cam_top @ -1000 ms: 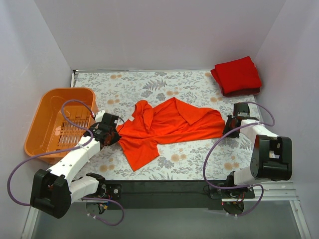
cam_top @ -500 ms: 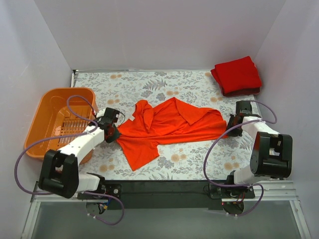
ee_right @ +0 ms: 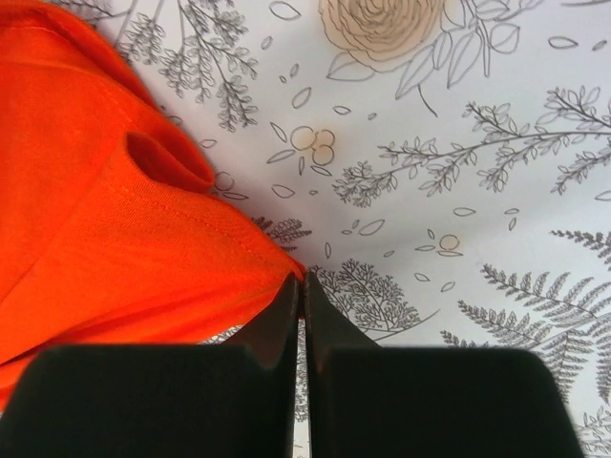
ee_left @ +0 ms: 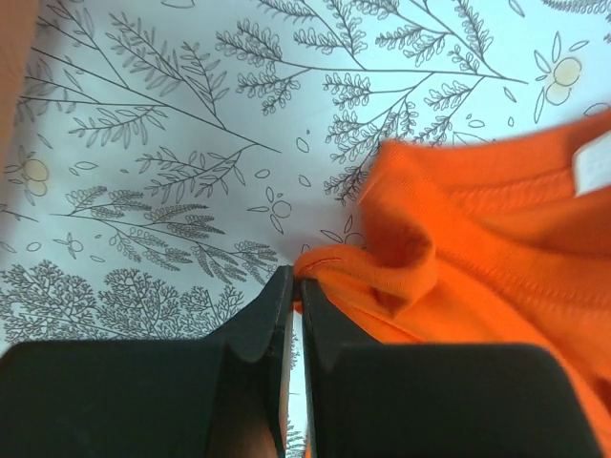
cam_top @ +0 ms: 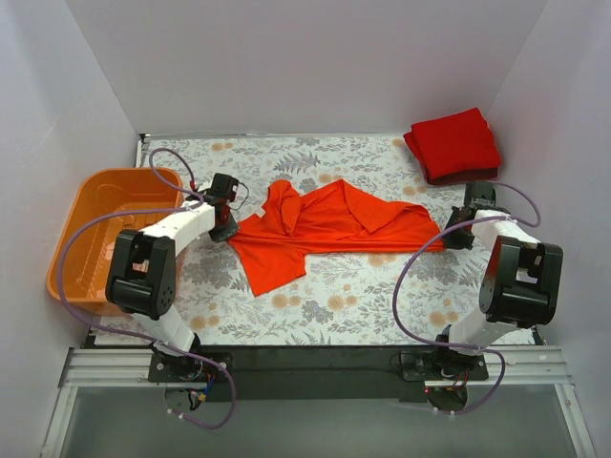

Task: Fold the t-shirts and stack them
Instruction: Flatten the tshirt out

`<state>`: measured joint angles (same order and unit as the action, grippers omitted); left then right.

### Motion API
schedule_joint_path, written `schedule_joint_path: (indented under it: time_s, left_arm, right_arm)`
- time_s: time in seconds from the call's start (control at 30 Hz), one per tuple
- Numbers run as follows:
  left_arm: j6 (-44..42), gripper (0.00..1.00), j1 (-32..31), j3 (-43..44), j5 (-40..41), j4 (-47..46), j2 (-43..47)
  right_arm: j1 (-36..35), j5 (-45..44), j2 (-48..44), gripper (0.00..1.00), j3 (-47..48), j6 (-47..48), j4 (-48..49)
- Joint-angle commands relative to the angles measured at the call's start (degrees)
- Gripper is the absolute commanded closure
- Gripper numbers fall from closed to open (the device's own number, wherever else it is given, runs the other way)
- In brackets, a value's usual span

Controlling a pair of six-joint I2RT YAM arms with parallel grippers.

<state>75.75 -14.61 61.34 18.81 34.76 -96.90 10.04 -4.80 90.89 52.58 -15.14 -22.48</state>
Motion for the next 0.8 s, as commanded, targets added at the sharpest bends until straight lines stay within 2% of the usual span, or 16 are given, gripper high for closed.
schedule_joint_path:
  time_s: [0.0,0.1,0.23,0.27,0.33,0.5,0.63,0.77]
  left_arm:
    - [-1.13,0.97,1.51,0.80,6.06,2.76,3.21]
    - [0.01,0.88,1.78,-1.48,6.77,3.47,4.61]
    - [0.54,0.64,1.78,-2.63,6.07,3.56,7.60]
    - [0.37,0.53,1.78,-2.72,6.59,2.69,8.74]
    - [-1.03,0.45,1.78,-2.19,6.94,1.89,8.66]
    - [1.33,0.41,0.73,1.85,3.70,8.47,8.74]
    - [6.95,0.36,-4.88,-3.06,-4.81,10.67,16.37]
    - [13.97,0.36,-11.65,-9.82,-6.33,11.99,19.47]
  right_arm:
    - [0.94,1.61,-0.01,0.99,2.36,0.55,2.17]
    - [0.51,3.65,-0.54,0.99,0.87,0.98,3.32]
    - [-0.29,4.36,-0.63,0.99,-1.15,1.51,4.11]
    - [-0.46,4.36,-0.63,0.99,-1.51,1.60,4.63]
    - [-0.73,6.73,-0.63,0.99,-2.65,1.69,5.16]
    - [-2.22,6.91,-1.68,0.99,-3.97,2.48,5.69]
    - [-3.71,6.21,-2.65,0.99,-4.15,2.92,5.69]
    - [-5.47,5.15,-2.74,0.99,-4.06,3.27,5.78]
